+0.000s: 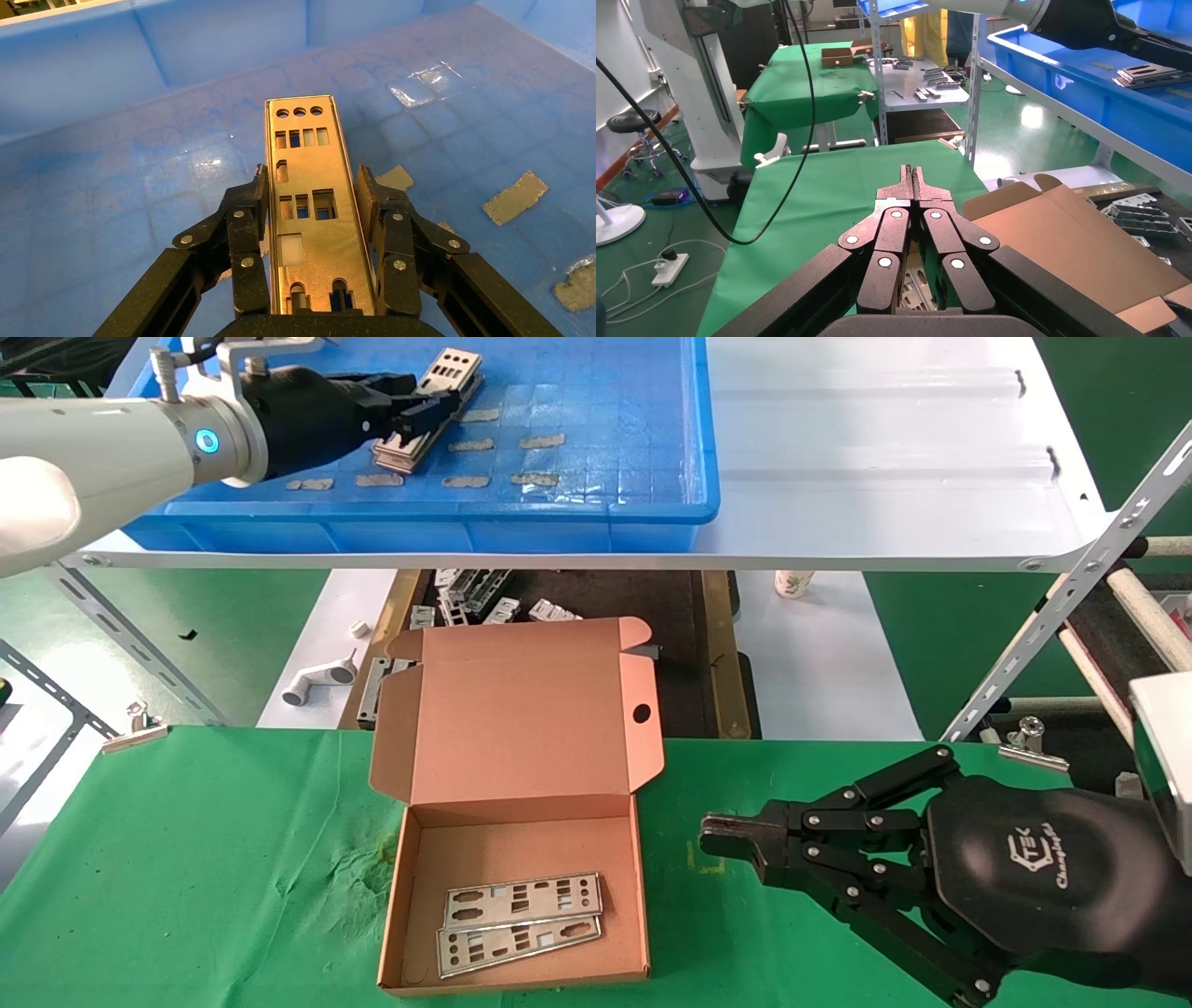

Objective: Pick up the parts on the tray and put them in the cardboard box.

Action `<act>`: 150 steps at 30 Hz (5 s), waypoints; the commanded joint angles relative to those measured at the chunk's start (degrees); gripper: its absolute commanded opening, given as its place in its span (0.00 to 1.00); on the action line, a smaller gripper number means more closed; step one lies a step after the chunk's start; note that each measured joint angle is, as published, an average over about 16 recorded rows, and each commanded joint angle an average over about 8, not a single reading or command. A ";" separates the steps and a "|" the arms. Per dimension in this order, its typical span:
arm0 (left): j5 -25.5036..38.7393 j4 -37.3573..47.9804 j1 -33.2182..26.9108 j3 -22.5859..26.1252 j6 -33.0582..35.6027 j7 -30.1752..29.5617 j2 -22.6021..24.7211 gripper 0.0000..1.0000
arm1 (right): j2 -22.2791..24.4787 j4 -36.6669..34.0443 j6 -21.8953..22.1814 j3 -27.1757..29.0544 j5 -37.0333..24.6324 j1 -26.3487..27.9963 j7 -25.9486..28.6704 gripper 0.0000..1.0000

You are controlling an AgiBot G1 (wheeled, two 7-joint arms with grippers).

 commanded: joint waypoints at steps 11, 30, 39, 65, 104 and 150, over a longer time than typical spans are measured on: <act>-0.20 0.37 -0.04 -0.15 0.03 0.36 0.12 1.00 | 0.00 0.00 0.00 -0.01 0.01 0.00 -0.01 0.00; -0.94 0.40 -0.25 -0.68 0.47 0.90 -0.14 0.00 | 0.01 0.00 0.01 -0.03 0.02 0.01 -0.01 0.00; -0.96 0.71 -0.17 -0.69 0.48 1.01 0.02 0.00 | 0.01 0.00 0.01 -0.04 0.02 0.01 -0.02 0.00; -1.05 0.80 -0.22 -0.77 0.53 1.27 -0.13 0.14 | 0.02 0.00 0.02 -0.06 0.04 0.02 -0.03 0.00; 0.06 0.54 -0.36 0.00 -1.66 3.41 2.41 0.87 | 0.04 0.00 0.04 -0.09 0.06 0.02 -0.05 0.00; -0.64 -0.77 -0.24 -0.46 -3.18 3.48 1.98 0.00 | 0.05 0.00 0.05 -0.13 0.09 0.03 -0.07 0.00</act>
